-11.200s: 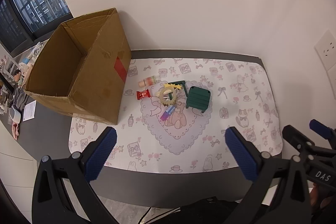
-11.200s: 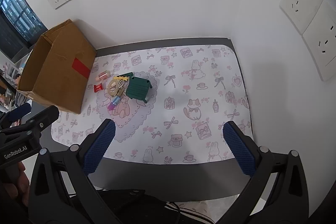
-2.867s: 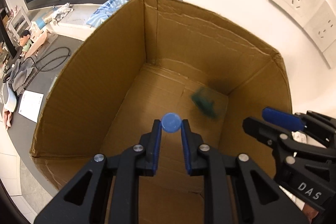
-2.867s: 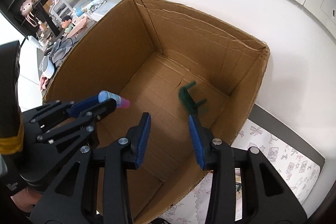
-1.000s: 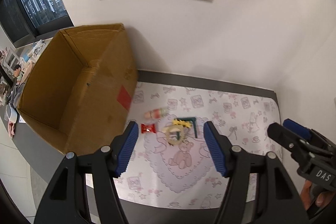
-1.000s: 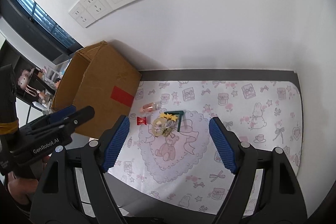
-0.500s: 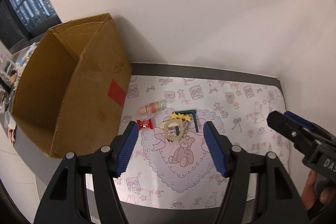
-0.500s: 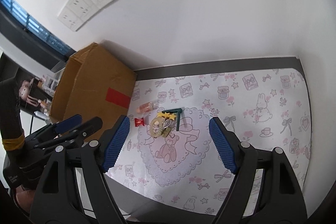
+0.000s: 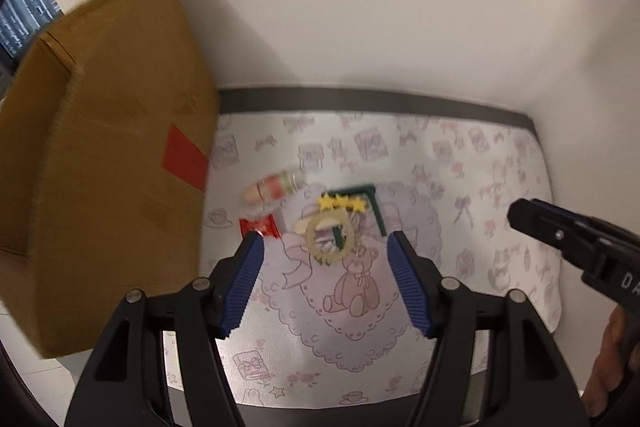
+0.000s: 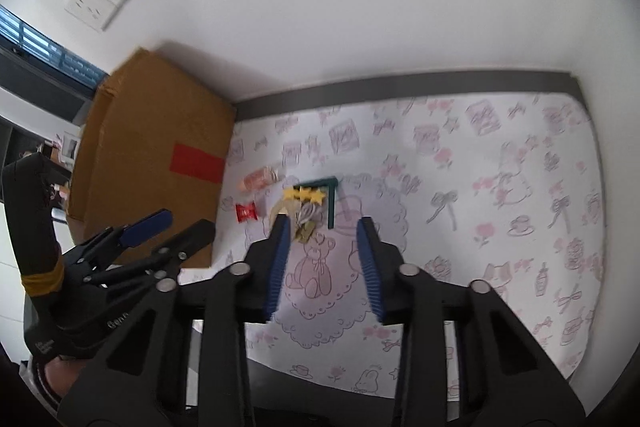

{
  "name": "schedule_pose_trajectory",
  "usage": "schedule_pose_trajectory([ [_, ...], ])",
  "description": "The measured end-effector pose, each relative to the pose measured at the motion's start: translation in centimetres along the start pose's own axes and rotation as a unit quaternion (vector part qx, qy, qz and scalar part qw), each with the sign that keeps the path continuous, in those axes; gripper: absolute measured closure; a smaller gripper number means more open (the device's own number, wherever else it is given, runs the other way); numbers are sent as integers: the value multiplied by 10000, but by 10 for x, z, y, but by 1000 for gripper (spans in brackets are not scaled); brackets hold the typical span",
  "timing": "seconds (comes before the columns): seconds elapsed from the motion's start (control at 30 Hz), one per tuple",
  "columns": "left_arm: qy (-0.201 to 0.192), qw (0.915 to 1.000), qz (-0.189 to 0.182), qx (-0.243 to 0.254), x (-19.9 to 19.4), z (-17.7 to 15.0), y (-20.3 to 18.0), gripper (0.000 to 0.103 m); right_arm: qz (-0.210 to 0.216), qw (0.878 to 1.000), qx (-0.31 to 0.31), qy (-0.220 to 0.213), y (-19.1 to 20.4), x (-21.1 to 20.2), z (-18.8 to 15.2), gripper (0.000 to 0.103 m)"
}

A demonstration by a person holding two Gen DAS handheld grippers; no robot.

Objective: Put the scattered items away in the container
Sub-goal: 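Grasp the green L-shaped frame with the right gripper while the left grasps the beige teether ring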

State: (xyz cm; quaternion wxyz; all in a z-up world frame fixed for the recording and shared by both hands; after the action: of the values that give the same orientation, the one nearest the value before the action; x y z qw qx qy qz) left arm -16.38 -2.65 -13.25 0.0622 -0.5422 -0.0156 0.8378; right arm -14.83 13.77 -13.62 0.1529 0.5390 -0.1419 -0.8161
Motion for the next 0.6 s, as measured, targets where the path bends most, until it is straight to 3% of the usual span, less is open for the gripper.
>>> schedule_pose_trajectory([
  [0.2,390,9986,-313,-143,39,-18,-1,58,-22,9992,-28,407,-8,39,-12,76],
  [0.33,497,9968,-572,-242,60,-21,-4,64,35,9977,98,667,-16,68,-18,76],
  [0.5,740,9942,-689,-366,87,-21,-5,67,222,9946,291,974,-21,102,-26,76],
  [0.6,864,9932,-675,-394,102,-21,-6,74,338,9919,405,1158,-25,120,-29,76],
])
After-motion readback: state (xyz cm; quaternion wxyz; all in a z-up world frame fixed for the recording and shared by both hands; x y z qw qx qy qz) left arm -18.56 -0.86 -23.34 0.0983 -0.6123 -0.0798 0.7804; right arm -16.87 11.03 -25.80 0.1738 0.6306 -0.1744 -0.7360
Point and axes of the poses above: each gripper's, at about its wrist camera, not at the fingertips, and x roughly the way its jaws point, y to its left, z to its top, the point moved 3 cm from there along x, roughly the way its jaws point, and after that the axes turned 7 degrees about -y, right-handed, at the moved point
